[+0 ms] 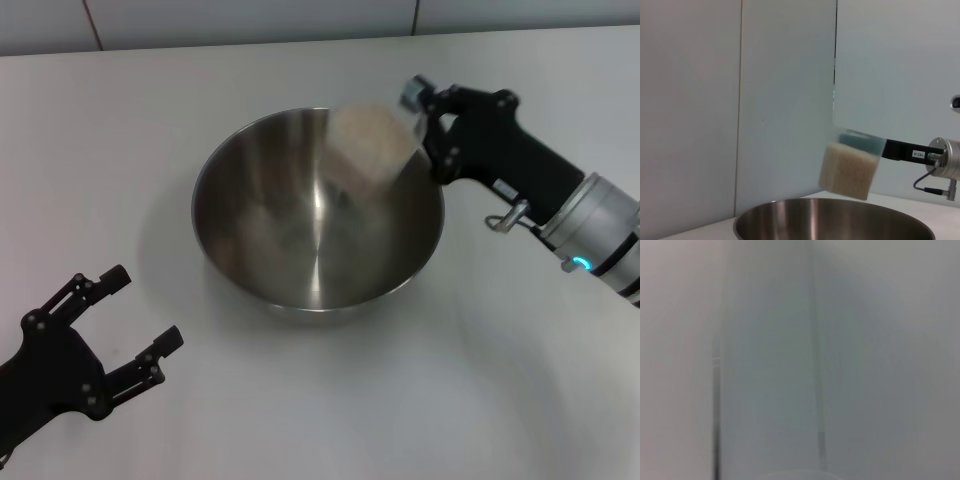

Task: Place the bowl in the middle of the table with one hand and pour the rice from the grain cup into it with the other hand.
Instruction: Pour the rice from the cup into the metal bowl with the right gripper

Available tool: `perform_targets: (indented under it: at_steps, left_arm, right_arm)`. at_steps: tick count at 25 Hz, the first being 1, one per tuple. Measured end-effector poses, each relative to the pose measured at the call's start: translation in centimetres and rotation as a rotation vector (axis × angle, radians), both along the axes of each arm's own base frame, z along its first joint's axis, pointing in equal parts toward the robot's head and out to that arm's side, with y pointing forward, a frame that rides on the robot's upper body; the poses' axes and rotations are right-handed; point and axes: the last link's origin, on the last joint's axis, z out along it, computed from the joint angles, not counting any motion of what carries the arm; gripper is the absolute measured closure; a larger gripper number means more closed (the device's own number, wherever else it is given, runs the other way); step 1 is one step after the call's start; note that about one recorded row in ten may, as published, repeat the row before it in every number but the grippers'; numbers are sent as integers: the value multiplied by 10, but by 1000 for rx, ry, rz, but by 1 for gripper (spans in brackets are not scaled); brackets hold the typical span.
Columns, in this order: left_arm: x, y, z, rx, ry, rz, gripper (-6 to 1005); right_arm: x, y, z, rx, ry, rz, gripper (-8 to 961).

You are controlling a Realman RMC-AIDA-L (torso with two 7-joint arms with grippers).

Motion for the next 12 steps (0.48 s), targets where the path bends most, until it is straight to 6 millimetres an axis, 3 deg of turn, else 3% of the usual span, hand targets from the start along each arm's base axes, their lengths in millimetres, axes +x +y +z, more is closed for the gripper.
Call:
perform_targets:
  at_steps: [12]
  left_arm:
    - [1, -2, -1, -12, 0, -10, 129]
  right_arm:
    - [-10, 4, -5, -143, -77, 108, 942]
